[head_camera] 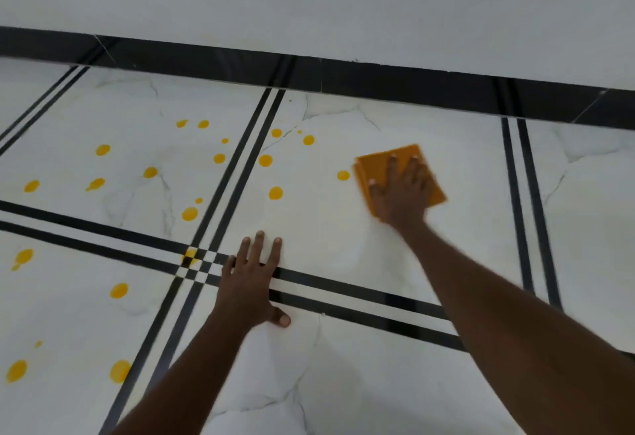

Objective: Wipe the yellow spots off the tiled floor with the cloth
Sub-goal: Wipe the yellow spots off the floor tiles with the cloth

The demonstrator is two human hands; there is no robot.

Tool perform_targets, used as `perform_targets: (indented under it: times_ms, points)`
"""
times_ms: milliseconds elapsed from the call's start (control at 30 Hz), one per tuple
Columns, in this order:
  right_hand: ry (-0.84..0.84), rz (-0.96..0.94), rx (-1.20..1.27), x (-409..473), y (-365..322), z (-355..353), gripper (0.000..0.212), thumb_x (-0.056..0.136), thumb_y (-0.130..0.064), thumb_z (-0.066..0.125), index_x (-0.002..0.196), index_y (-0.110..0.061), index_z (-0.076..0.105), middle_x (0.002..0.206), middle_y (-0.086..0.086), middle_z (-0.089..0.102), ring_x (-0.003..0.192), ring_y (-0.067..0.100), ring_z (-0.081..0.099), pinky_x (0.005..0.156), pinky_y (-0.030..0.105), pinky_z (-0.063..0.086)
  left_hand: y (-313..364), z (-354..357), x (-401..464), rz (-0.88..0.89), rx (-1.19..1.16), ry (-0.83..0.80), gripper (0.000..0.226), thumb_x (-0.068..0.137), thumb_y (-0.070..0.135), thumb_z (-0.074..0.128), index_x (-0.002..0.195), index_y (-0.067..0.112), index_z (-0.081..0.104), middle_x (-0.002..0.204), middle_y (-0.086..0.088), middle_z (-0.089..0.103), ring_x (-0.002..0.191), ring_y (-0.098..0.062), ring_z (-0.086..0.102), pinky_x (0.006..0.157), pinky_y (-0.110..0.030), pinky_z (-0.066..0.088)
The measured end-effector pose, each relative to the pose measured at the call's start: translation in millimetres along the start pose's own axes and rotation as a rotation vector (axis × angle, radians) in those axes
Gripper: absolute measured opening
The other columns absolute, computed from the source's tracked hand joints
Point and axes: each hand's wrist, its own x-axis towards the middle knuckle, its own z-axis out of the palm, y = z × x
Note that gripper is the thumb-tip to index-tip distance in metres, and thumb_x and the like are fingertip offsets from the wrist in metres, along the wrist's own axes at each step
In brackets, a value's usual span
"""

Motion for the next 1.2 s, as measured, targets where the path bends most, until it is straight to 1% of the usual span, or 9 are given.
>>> perform_targets:
  times_ms: [167,367,467,567,667,767,933,1067,1200]
  points:
    - [-0.078,-0.444,-0.086,-102.4,-34.0,18.7,0.077,0.098,-0.065,0.034,0.164,-0.027,0.021,0.17,0.019,0.019,0.156,0.041,0.019,0.125,0.061,0.015,7.8,-10.6,-6.6,-0.025,-0.01,-0.046,0.147,0.065,0.061,0.084,0.155,0.027,-0.028,0.163,-0.009,-0.032,0.152,-0.034,-0.022,0.126,-0.054,0.005]
    - [-0.127,-0.093,-0.129,-51.5,112.9,-41.6,0.089,0.093,-0.076,0.006,0.166,-0.023,0.01,0.169,0.025,0.016,0.154,0.047,0.018,0.124,0.065,0.016,4.5,-8.2,-7.4,-0.01,-0.018,-0.019,0.147,0.064,0.066,0.081,0.155,0.027,-0.028,0.163,-0.009,-0.032,0.153,-0.034,-0.022,0.126,-0.054,0.005]
    - [-0.086,0.002,-0.076,-4.6,82.7,-35.1,0.097,0.091,-0.077,0.001,0.164,-0.016,0.018,0.165,0.034,0.019,0.15,0.056,0.023,0.121,0.069,0.017,1.8,-5.1,-4.7,0.0,-0.021,-0.019,0.147,0.064,0.065,0.082,0.155,0.027,-0.029,0.163,-0.009,-0.033,0.152,-0.034,-0.024,0.126,-0.054,0.004]
    - [-0.031,-0.191,-0.053,-3.7,-1.3,6.3,0.087,0.097,-0.068,0.016,0.158,-0.01,0.037,0.158,0.038,0.032,0.143,0.06,0.035,0.117,0.072,0.023,0.4,-1.2,-3.1,0.006,-0.044,-0.021,0.147,0.065,0.064,0.082,0.154,0.029,-0.03,0.161,-0.008,-0.036,0.151,-0.033,-0.026,0.126,-0.053,0.002]
    - [-0.169,-0.501,-0.122,-42.8,-81.0,25.4,0.086,0.092,-0.068,0.021,0.164,-0.021,0.021,0.169,0.026,0.016,0.156,0.047,0.015,0.124,0.066,0.009,-2.1,-1.7,-3.2,0.01,-0.04,-0.036,0.147,0.065,0.063,0.082,0.152,0.031,-0.032,0.159,-0.007,-0.038,0.15,-0.032,-0.028,0.124,-0.052,0.0]
    - [-0.334,-0.662,-0.245,-44.5,-73.5,8.8,0.096,0.084,-0.078,0.006,0.165,-0.029,0.002,0.173,0.017,-0.003,0.159,0.04,-0.002,0.126,0.062,0.002,-0.5,-2.4,-2.3,0.008,-0.041,-0.039,0.147,0.066,0.063,0.082,0.152,0.031,-0.032,0.16,-0.008,-0.037,0.15,-0.033,-0.029,0.124,-0.052,-0.001]
    - [-0.431,-0.538,-0.364,-34.4,34.4,-46.4,0.112,0.068,-0.092,-0.023,0.162,-0.033,-0.015,0.172,0.013,-0.016,0.16,0.036,-0.01,0.127,0.057,0.0,2.3,-7.5,-6.6,0.003,-0.07,-0.025,0.147,0.064,0.063,0.083,0.155,0.029,-0.028,0.163,-0.008,-0.034,0.152,-0.033,-0.025,0.126,-0.053,0.002]
    - [-0.302,-0.47,-0.258,-127.1,86.7,-39.5,0.088,0.095,-0.075,0.01,0.166,-0.022,0.005,0.171,0.025,0.007,0.156,0.047,0.014,0.124,0.064,0.015,0.5,-5.4,-5.4,0.004,-0.07,-0.028,0.147,0.063,0.063,0.084,0.155,0.03,-0.026,0.163,-0.007,-0.033,0.152,-0.033,-0.025,0.126,-0.054,0.002]
    - [-0.315,-0.866,-0.146,-194.0,15.8,-1.7,0.081,0.099,-0.07,0.028,0.166,-0.027,0.01,0.172,0.017,0.009,0.159,0.041,0.01,0.125,0.062,0.011,-0.7,-4.7,-4.9,0.003,-0.061,-0.027,0.148,0.063,0.065,0.083,0.155,0.03,-0.027,0.163,-0.007,-0.032,0.151,-0.032,-0.025,0.126,-0.053,0.003]
